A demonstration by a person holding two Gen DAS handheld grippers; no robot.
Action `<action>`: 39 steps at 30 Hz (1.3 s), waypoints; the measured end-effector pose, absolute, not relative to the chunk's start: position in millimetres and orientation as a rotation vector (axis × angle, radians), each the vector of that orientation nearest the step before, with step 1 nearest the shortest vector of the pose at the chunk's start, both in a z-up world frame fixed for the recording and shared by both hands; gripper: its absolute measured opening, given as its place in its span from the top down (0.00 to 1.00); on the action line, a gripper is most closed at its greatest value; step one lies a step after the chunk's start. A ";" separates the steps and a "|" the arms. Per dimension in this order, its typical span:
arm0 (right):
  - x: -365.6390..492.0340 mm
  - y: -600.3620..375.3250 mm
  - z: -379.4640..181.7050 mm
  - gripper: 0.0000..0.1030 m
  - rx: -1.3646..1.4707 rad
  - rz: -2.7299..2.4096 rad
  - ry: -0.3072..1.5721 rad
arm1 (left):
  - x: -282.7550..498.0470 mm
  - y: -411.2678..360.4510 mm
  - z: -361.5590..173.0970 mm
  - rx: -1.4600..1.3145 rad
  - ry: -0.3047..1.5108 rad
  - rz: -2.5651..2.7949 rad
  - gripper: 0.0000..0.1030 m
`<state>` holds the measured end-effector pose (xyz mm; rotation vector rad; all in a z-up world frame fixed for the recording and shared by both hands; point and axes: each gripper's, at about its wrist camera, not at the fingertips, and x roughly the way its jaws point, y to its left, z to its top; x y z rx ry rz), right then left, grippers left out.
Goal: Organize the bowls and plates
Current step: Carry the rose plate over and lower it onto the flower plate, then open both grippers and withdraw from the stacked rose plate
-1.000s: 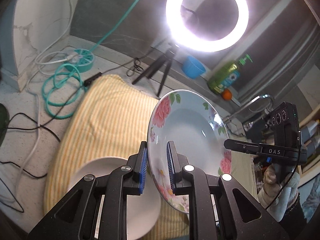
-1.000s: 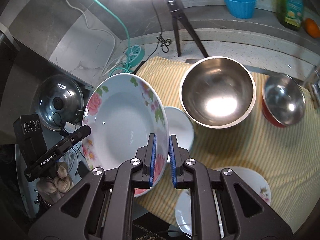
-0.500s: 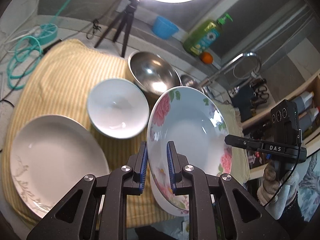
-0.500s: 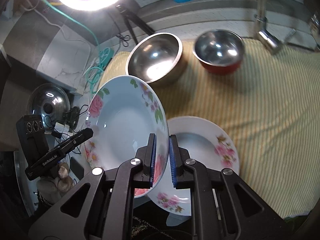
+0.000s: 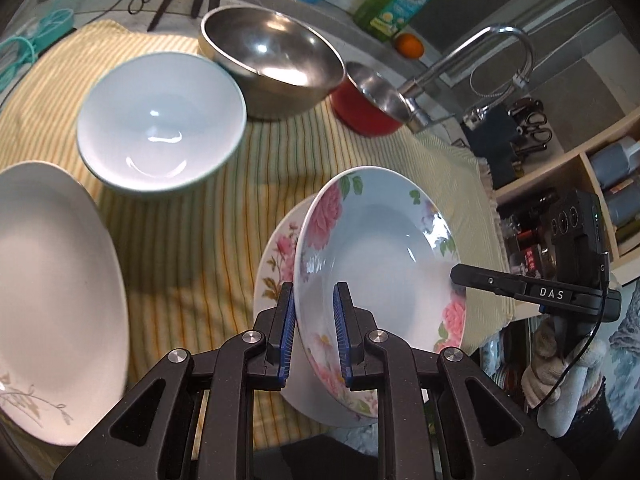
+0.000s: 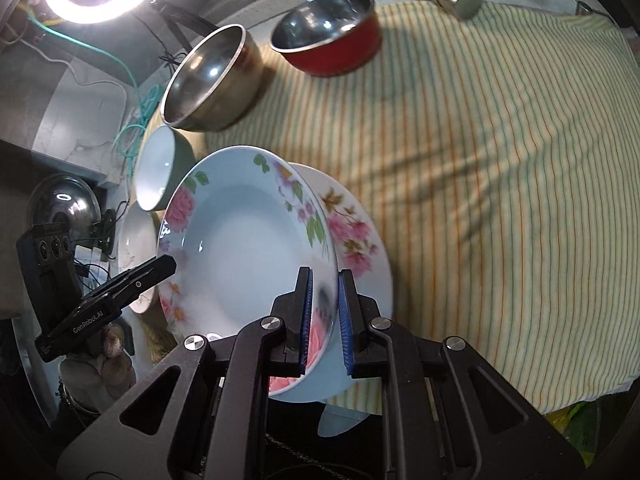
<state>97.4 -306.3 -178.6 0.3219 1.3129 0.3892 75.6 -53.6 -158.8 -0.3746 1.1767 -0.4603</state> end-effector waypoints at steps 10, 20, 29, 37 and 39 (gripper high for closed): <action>90.5 -313.6 -204.0 0.87 0.307 0.365 1.353 | 74.3 -65.9 -165.4 -0.314 1.203 -0.448 0.84; 90.2 -305.6 -204.7 0.87 0.274 0.367 1.351 | 72.7 -69.2 -170.9 -0.263 1.213 -0.424 0.84; 87.7 -295.0 -202.8 0.86 0.180 0.354 1.336 | 73.0 -73.6 -170.0 -0.225 1.217 -0.414 0.84; 87.2 -293.7 -201.0 0.84 0.146 0.347 1.321 | 73.3 -73.3 -169.5 -0.215 1.213 -0.410 0.84; 86.5 -294.1 -199.0 0.82 0.139 0.346 1.313 | 73.0 -70.6 -169.0 -0.223 1.209 -0.410 0.84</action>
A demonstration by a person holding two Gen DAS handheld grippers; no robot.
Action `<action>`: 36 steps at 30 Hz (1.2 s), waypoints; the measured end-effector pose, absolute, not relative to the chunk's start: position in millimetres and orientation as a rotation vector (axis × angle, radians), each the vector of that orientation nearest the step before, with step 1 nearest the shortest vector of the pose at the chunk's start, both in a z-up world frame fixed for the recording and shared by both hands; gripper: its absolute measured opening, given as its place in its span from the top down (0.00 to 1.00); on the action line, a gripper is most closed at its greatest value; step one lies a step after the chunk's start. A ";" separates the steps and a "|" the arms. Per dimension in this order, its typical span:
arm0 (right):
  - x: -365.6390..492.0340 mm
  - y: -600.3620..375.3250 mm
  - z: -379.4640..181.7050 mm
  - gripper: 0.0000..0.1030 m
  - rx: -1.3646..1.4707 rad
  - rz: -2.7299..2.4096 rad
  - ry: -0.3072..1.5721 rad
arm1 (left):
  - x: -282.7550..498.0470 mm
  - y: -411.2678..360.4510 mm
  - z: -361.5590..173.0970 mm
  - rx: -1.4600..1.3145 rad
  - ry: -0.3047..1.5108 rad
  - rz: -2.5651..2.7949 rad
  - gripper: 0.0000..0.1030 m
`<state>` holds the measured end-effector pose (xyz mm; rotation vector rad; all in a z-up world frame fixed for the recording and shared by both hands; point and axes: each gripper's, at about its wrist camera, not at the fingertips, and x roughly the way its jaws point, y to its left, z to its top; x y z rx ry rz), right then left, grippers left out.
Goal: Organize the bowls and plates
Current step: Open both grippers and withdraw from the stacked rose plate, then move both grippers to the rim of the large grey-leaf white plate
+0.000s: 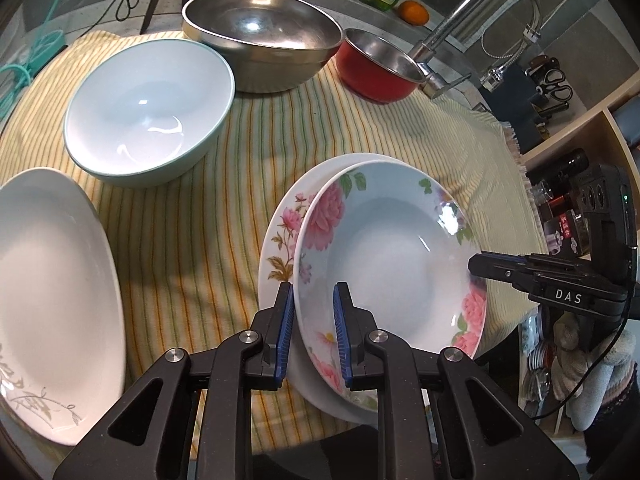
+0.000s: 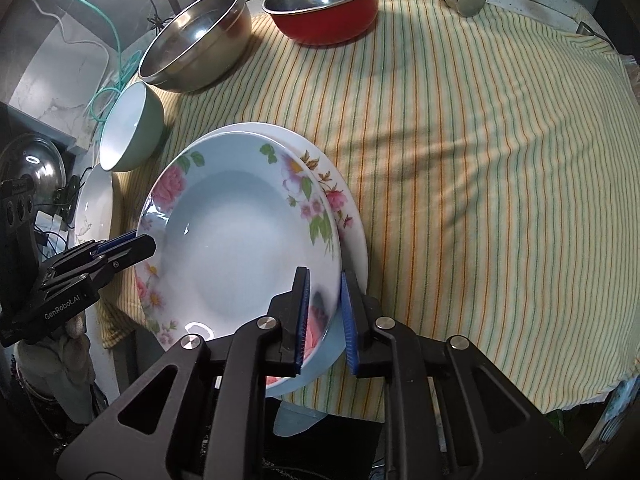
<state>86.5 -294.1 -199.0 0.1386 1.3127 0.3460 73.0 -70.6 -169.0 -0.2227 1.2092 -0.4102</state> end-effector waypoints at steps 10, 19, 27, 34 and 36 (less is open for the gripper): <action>80.0 -296.6 -174.6 0.39 0.119 0.336 1.207 | 69.3 -63.8 -156.8 -0.230 1.173 -0.413 0.77; 78.4 -295.2 -158.1 0.24 0.194 0.379 1.111 | 58.8 -43.3 -139.8 -0.242 1.109 -0.360 0.72; 76.9 -275.9 -147.2 0.24 0.219 0.437 1.032 | 46.7 -9.7 -128.9 -0.287 1.066 -0.283 0.72; 75.6 -241.4 -134.5 0.24 0.165 0.485 0.989 | 33.1 22.9 -125.7 -0.333 1.039 -0.210 0.72; 76.8 -231.1 -134.1 0.24 0.142 0.483 1.003 | 29.8 32.0 -125.8 -0.351 1.036 -0.192 0.72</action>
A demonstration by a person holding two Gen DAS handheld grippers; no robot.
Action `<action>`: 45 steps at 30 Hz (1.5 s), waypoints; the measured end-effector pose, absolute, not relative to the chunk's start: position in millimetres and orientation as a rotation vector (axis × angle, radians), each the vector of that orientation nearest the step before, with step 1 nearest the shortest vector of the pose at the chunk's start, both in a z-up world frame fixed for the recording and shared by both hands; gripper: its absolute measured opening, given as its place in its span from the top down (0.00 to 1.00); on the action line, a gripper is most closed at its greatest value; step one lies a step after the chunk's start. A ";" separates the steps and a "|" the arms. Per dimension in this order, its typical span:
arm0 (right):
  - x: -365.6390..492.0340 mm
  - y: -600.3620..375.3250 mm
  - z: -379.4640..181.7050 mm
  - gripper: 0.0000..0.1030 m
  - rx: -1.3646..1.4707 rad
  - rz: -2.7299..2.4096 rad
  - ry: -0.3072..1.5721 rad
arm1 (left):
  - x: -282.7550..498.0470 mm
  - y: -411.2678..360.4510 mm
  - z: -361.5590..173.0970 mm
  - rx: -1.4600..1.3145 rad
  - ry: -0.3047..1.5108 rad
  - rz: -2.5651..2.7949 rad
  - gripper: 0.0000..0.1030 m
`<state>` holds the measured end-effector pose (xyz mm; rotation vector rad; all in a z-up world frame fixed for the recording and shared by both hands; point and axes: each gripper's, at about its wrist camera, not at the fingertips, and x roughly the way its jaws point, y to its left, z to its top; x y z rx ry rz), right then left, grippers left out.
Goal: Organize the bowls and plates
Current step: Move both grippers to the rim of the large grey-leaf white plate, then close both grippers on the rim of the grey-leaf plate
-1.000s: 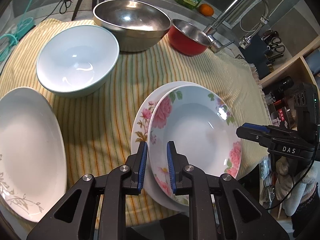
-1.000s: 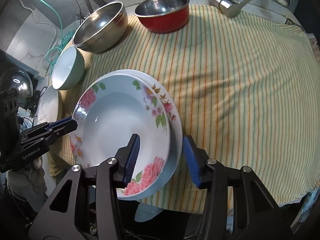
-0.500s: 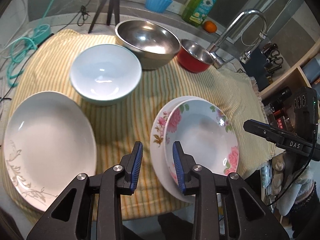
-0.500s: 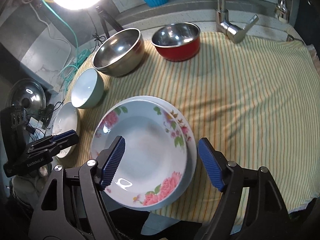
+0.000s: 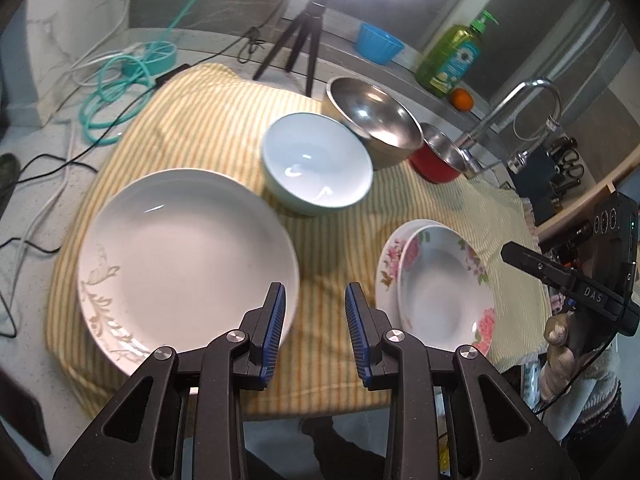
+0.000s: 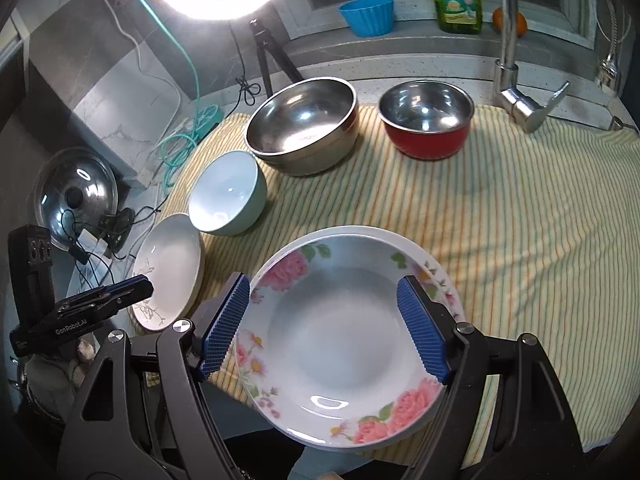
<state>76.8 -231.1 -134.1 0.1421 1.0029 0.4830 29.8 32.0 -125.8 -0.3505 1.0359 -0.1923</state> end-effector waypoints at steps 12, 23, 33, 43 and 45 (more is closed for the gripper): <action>78.4 -172.0 -133.8 0.35 0.157 0.577 1.032 | 15.1 104.6 -133.4 -0.419 0.999 -0.036 0.72; 84.5 -92.8 -166.1 0.63 0.102 0.664 1.140 | 18.1 163.6 -166.1 -0.494 1.034 0.056 0.72; 98.4 -65.4 -190.5 0.76 0.118 0.667 1.202 | 28.5 175.3 -184.1 -0.531 1.069 0.041 0.74; 105.8 -42.6 -202.4 0.84 0.081 0.674 1.232 | 34.1 176.1 -191.0 -0.551 1.077 0.023 0.81; 107.0 -39.3 -205.7 0.87 0.080 0.676 1.240 | 34.7 175.2 -191.3 -0.545 1.078 0.020 0.81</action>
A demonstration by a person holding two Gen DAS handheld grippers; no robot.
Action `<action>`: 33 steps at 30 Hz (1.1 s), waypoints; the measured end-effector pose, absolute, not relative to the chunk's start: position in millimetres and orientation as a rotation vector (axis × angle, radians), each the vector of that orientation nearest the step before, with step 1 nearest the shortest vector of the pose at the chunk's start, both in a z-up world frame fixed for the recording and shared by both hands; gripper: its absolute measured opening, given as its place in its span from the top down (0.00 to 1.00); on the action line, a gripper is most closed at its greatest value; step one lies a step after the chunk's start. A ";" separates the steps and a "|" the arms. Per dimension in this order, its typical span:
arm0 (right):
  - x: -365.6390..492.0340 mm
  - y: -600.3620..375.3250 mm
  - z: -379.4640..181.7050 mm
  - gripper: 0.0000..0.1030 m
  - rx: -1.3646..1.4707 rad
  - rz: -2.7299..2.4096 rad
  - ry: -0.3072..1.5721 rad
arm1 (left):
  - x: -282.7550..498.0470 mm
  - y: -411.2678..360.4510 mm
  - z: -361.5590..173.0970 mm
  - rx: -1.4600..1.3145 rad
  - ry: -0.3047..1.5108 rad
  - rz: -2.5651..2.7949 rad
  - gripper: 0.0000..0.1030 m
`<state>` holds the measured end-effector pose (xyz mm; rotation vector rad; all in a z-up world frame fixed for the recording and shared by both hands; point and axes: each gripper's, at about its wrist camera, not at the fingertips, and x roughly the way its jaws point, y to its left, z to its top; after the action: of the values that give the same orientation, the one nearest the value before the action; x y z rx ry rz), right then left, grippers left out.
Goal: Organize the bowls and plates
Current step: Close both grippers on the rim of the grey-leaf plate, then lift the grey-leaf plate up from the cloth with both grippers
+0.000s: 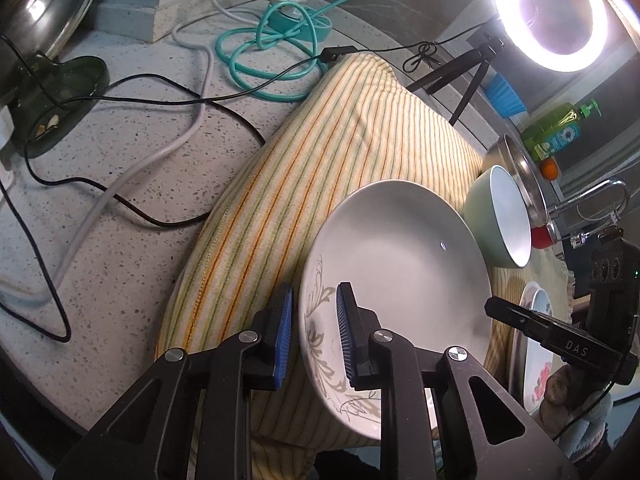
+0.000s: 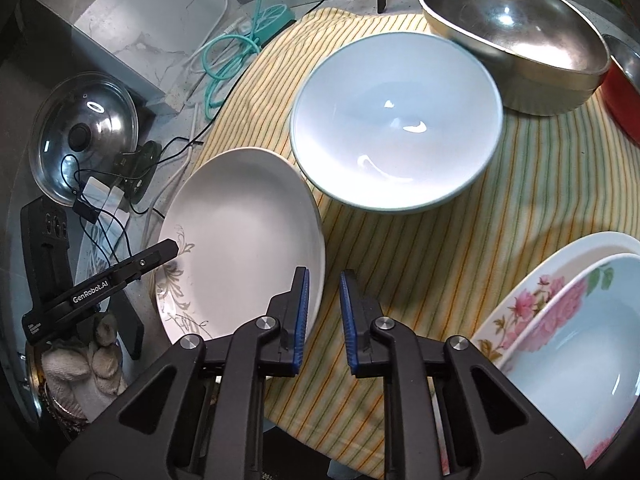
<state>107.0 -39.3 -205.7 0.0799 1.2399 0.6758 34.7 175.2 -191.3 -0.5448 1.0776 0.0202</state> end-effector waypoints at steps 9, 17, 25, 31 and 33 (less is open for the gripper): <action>110.9 -31.5 -214.1 0.91 0.094 0.691 1.267 | 37.2 173.3 -191.7 -0.533 1.083 0.016 0.82; 110.1 -32.3 -214.4 0.90 0.108 0.688 1.275 | 34.5 173.5 -187.5 -0.549 1.077 0.018 0.82; 106.7 -35.3 -208.3 0.90 0.118 0.694 1.267 | 30.5 171.6 -177.7 -0.544 1.054 0.020 0.82; 101.7 -43.8 -195.8 0.90 0.136 0.703 1.250 | 23.9 167.9 -162.9 -0.546 1.027 0.009 0.82; 98.4 -47.5 -189.7 0.90 0.140 0.711 1.242 | 21.3 165.4 -154.9 -0.542 1.014 0.005 0.82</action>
<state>98.4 -47.5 -189.7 0.1400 1.2418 0.7111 21.3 165.4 -154.9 -0.5424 1.0137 0.0045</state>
